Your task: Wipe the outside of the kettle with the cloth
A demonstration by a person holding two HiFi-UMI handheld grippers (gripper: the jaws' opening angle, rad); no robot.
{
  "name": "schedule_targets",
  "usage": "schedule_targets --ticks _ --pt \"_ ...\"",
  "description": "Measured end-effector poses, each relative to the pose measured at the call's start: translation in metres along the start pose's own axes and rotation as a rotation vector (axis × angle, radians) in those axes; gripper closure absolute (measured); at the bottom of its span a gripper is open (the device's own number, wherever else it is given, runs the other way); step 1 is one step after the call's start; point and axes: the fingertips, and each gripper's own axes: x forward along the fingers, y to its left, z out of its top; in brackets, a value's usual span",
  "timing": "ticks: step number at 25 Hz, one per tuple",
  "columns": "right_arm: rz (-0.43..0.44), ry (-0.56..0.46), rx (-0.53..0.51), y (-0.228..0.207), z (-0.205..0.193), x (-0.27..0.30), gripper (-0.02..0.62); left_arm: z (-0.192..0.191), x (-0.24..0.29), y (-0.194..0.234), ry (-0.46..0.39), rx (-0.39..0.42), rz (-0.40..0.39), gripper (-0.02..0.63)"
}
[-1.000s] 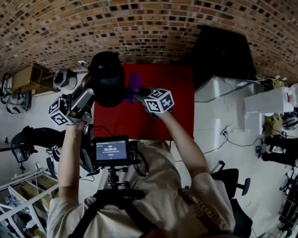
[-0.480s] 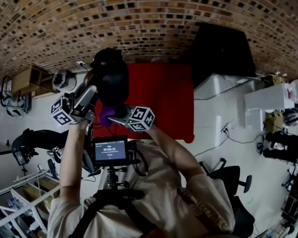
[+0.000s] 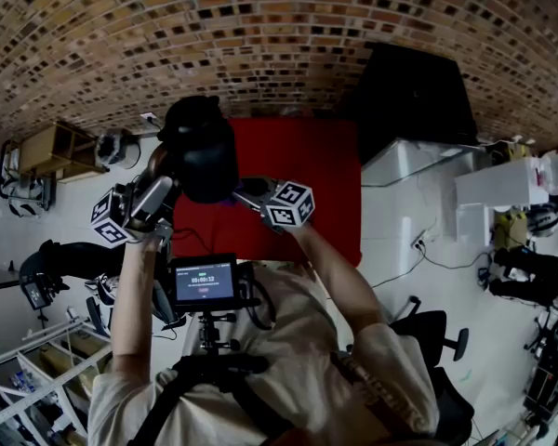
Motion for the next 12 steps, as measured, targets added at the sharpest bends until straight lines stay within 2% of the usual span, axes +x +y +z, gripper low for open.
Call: schedule_targets --ticks 3,6,8,10,12 --pt "-0.109 -0.056 0.090 -0.043 0.008 -0.016 0.514 0.003 -0.001 -0.004 0.010 0.016 -0.006 0.506" --pt "-0.189 -0.184 0.202 -0.083 0.028 -0.051 0.514 0.003 -0.004 -0.007 0.034 0.028 -0.006 0.506" --pt "-0.152 -0.277 0.224 -0.083 0.059 -0.074 0.514 0.002 -0.009 -0.009 0.054 0.046 -0.005 0.506" --pt "-0.062 -0.350 0.206 -0.058 0.106 -0.087 0.514 -0.001 -0.015 -0.009 0.072 0.047 -0.013 0.506" --pt "0.037 -0.363 0.164 -0.041 0.139 -0.087 0.514 -0.005 -0.021 -0.008 0.091 0.033 -0.030 0.506"
